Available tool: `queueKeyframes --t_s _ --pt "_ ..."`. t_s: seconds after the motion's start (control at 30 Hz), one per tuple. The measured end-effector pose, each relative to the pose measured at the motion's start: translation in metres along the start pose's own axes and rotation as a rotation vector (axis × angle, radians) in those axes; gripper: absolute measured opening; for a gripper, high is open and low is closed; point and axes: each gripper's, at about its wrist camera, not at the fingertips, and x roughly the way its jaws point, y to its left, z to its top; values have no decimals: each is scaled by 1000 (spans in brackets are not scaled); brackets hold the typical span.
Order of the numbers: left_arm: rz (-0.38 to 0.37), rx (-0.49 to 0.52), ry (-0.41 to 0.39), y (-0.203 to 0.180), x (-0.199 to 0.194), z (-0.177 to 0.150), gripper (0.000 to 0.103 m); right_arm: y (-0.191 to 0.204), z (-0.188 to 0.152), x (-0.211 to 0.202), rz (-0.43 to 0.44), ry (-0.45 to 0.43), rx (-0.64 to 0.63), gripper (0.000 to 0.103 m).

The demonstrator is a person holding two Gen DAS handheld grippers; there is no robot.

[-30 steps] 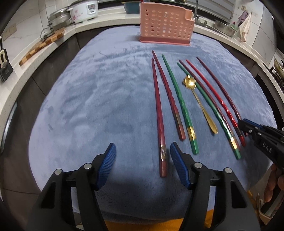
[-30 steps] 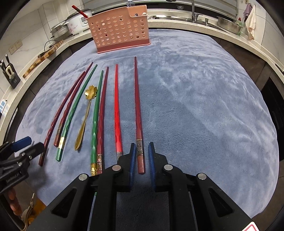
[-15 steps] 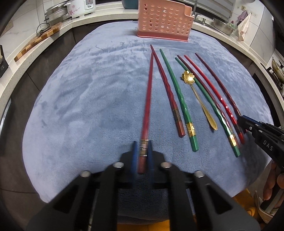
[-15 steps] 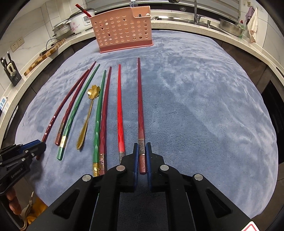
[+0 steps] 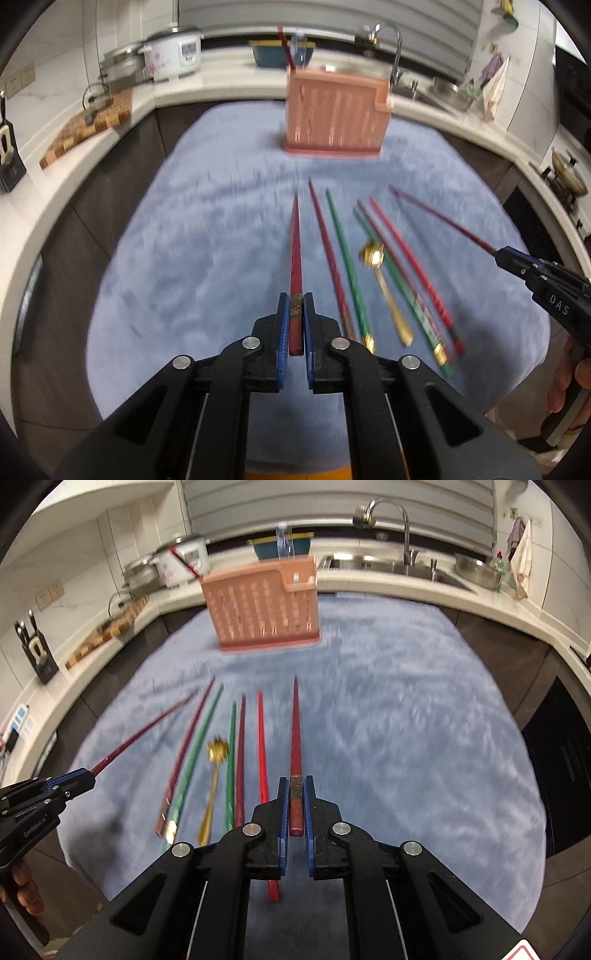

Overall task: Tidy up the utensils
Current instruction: 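Carry both dark-red chopsticks up and drop them into the pink caddy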

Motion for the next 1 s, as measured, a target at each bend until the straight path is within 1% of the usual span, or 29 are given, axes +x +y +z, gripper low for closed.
queueKeyframes --t_s 0.07,0.23,0.6,0.73,0.83,1.0 --pt "-6 -4 -28 1 -8 15 7 -1 12 -8 5 -31 2 7" --pt "-19 -6 -114 2 -23 61 7 -6 54 -22 20 -101 15 7" --pt "-49 4 -249 -4 -31 158 7 -24 144 -35 56 -252 66 7" --pt "-84 13 -306 -12 -41 195 7 -27 175 -42 80 -301 80 7" --pt "-114 12 -345 -16 -49 217 7 -27 201 -47 113 -343 90 7" --pt "-137 17 -446 -25 -60 263 7 -22 243 -54 162 -424 111 7"
